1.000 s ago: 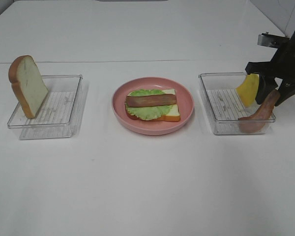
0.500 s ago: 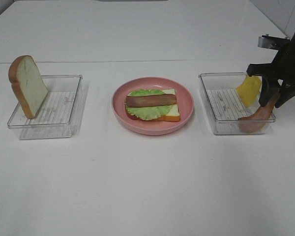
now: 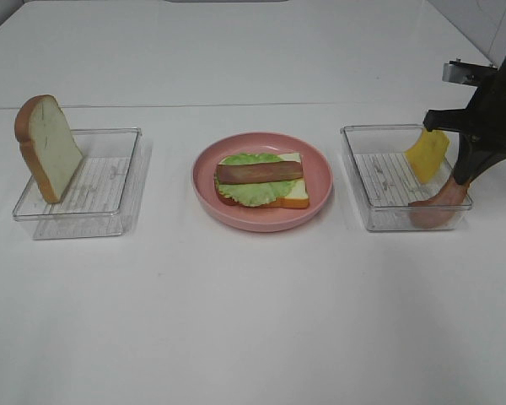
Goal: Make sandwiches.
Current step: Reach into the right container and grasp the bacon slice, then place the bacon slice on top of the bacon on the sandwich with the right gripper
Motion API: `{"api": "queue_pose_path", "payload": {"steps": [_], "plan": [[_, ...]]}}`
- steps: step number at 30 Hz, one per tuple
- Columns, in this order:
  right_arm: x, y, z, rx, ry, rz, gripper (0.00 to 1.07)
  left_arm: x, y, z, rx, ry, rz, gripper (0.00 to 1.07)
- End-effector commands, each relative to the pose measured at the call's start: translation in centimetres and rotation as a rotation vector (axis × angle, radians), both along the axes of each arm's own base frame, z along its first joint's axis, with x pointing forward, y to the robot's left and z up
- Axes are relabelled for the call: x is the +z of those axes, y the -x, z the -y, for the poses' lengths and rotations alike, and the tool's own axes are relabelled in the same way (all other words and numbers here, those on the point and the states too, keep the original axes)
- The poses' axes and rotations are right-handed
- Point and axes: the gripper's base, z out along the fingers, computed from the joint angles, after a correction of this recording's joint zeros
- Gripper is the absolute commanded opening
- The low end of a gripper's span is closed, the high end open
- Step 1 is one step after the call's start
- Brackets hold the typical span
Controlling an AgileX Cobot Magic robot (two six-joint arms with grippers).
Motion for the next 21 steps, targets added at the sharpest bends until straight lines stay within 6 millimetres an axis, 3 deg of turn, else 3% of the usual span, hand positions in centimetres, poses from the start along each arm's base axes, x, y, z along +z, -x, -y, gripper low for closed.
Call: {"api": "queue_pose_path", "payload": {"steps": [1, 5, 7, 10, 12, 13, 15, 16, 20, 21], "plan": [[-0.1, 0.2, 0.1, 0.003, 0.001, -0.016, 0.0, -0.1, 0.2, 0.0, -0.001, 0.008, 0.028, 1.02], [0.1, 0.2, 0.1, 0.002, 0.001, -0.015, 0.0, -0.1, 0.2, 0.0, -0.001, 0.008, 0.028, 1.02], [1.4, 0.4, 0.1, -0.001, -0.001, 0.017, 0.0, -0.1, 0.2, 0.0, -0.001, 0.008, 0.028, 1.02], [1.9, 0.4, 0.1, -0.001, -0.001, 0.028, 0.0, -0.1, 0.2, 0.0, -0.001, 0.008, 0.028, 1.02], [4.8, 1.0, 0.0, -0.01, 0.001, 0.093, 0.0, -0.1, 0.2, 0.0, -0.001, 0.008, 0.028, 1.02], [4.8, 1.0, 0.0, -0.01, 0.001, 0.093, 0.0, -0.1, 0.2, 0.0, -0.001, 0.008, 0.028, 1.02], [7.2, 1.5, -0.3, -0.036, -0.02, 0.149, 0.0, -0.1, 0.2, 0.0, -0.001, 0.008, 0.028, 1.02], [7.2, 1.5, -0.3, -0.036, -0.02, 0.149, 0.0, -0.1, 0.2, 0.0, -0.001, 0.008, 0.028, 1.02], [10.9, 2.4, -1.3, -0.063, -0.112, 0.254, 0.0, -0.1, 0.2, 0.0, -0.001, 0.008, 0.028, 1.02], [10.9, 2.4, -1.3, -0.063, -0.112, 0.254, 0.0, -0.1, 0.2, 0.0, -0.001, 0.008, 0.028, 1.02]]}}
